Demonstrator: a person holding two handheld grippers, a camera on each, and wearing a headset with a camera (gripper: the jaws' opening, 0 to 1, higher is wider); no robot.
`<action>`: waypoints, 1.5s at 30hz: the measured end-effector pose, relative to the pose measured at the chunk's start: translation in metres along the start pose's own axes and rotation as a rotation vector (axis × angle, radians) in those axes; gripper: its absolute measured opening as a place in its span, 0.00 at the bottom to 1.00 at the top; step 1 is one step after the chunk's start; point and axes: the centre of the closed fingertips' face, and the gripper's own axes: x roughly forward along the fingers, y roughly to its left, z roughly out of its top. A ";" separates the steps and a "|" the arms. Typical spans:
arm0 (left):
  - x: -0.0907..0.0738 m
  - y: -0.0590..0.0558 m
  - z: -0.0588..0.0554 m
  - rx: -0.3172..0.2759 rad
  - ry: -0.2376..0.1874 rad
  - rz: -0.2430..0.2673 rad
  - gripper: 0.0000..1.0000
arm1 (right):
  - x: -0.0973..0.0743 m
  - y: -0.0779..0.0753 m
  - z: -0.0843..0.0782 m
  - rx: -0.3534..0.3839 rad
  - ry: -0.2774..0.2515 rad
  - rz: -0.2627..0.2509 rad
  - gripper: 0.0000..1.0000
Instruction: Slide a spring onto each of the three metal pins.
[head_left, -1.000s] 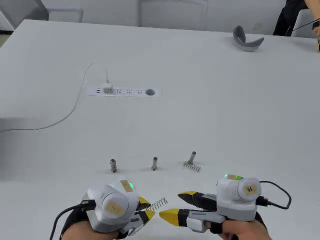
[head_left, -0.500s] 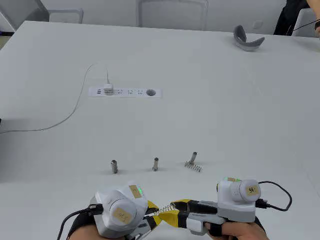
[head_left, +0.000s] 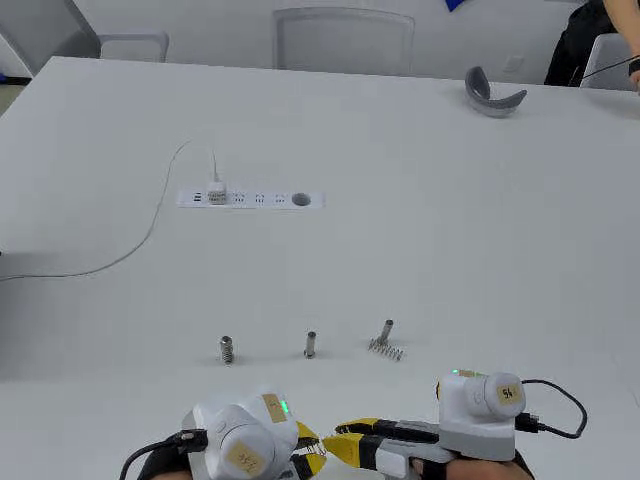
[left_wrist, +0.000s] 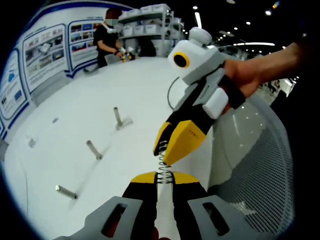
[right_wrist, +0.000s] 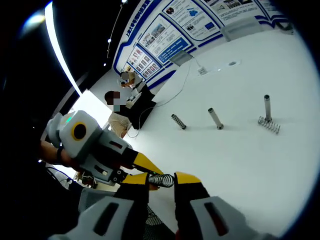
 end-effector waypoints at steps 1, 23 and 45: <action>0.000 0.000 0.000 -0.002 -0.001 -0.001 0.10 | 0.000 0.001 0.001 -0.006 0.003 0.003 0.20; -0.002 0.002 0.030 0.031 -0.096 -0.069 0.10 | -0.013 0.018 0.018 -0.293 0.203 0.061 0.13; -0.007 -0.009 0.033 0.041 -0.120 -0.122 0.10 | -0.012 0.024 0.003 -0.565 0.458 0.174 0.13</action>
